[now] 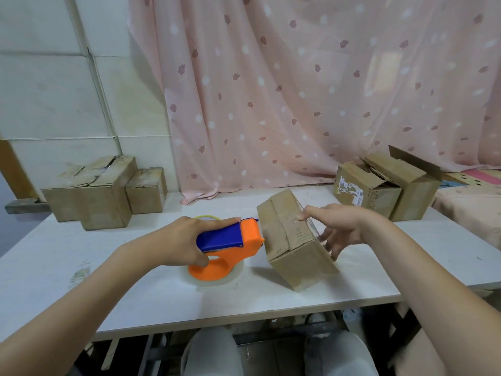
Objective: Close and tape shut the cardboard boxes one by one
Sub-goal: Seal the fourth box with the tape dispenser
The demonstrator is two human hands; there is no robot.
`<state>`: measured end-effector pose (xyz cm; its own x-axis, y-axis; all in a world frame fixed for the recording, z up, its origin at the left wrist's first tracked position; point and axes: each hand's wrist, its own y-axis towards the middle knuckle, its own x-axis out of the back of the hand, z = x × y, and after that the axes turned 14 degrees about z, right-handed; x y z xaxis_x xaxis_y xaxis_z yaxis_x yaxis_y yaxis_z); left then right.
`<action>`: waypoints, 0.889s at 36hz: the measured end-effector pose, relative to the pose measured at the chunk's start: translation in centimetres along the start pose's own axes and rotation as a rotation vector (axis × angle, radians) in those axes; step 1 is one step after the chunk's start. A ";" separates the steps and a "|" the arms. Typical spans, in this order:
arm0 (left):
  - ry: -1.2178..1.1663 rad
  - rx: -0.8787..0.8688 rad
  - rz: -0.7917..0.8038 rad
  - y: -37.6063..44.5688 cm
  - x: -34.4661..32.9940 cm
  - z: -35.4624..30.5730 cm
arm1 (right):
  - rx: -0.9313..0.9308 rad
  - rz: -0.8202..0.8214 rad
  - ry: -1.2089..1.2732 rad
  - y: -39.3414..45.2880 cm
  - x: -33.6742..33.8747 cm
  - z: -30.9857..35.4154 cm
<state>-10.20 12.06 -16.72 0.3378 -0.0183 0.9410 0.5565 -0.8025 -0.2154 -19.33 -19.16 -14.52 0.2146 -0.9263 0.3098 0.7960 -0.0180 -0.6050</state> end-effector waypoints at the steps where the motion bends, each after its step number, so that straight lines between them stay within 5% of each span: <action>1: -0.003 0.002 -0.009 0.2 -0.1 -0.1 | 0.023 0.005 0.047 0.2 0.0 -0.7; 11: 0.003 0.006 0.013 2.2 -0.5 -0.5 | 0.187 0.039 0.259 0.8 -1.0 -3.9; 17: -0.012 0.024 0.010 2.8 -0.4 -1.1 | 0.171 0.017 0.182 1.3 -1.4 -4.7; 20: -0.013 0.029 0.026 3.0 -0.5 -1.1 | 0.194 -0.203 -0.140 0.5 -2.0 -4.1; 23: -0.013 0.030 0.022 3.1 -0.4 -1.1 | 0.336 -0.503 -0.739 -1.2 -4.1 -2.7; 25: -0.022 0.025 0.017 3.2 -0.4 -1.1 | 0.440 -0.424 -0.903 -1.6 -5.4 -2.1; 28: -0.026 0.015 0.011 3.3 -0.5 -0.8 | 0.317 -0.274 -1.028 -1.2 -6.7 -2.2; 32: -0.011 0.003 0.002 3.1 -0.6 -0.3 | 0.299 -0.353 -1.137 -0.7 -7.4 -2.6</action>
<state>-8.87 9.46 -17.84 0.3475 -0.0132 0.9376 0.5577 -0.8009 -0.2180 -22.98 -13.27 -18.31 0.2134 -0.0300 0.9765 0.9768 0.0239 -0.2127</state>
